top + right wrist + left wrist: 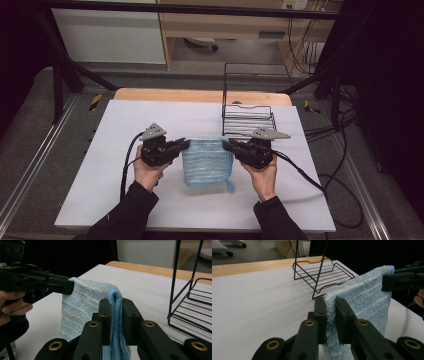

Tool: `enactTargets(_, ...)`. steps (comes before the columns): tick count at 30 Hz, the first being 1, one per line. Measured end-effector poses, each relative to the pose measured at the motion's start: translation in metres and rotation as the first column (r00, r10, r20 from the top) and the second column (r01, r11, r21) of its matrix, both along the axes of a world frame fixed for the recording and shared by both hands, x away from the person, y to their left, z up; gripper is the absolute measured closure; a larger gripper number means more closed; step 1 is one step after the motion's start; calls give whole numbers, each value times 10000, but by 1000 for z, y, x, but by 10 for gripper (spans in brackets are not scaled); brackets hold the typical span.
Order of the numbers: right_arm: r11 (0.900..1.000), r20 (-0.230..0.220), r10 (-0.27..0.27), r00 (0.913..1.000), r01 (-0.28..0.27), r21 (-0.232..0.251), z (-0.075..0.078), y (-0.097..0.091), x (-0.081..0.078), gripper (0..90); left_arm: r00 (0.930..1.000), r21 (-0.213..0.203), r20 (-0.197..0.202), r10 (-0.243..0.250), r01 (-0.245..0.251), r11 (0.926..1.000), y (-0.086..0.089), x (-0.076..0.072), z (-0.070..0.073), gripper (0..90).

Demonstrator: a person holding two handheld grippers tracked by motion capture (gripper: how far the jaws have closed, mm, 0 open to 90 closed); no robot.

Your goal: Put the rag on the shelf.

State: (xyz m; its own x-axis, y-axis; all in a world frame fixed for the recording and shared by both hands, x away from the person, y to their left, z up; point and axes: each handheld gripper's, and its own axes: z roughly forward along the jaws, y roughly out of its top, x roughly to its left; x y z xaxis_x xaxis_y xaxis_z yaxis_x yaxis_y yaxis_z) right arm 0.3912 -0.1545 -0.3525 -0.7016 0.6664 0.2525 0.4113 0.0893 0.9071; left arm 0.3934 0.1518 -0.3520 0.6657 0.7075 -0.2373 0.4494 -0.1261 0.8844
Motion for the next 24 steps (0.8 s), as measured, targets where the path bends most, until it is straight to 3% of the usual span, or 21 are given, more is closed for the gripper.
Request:
enactTargets(12,9998,542,-180,9984,175,112,15,-3,-8,795,9988,-226,499,-23,34,9997,-5,-1,15,802)
enactTargets(24,9983,1247,-460,9911,410,425,38,-8,-15,796,9950,-651,996,72,-7,9979,-11,3,34,802)
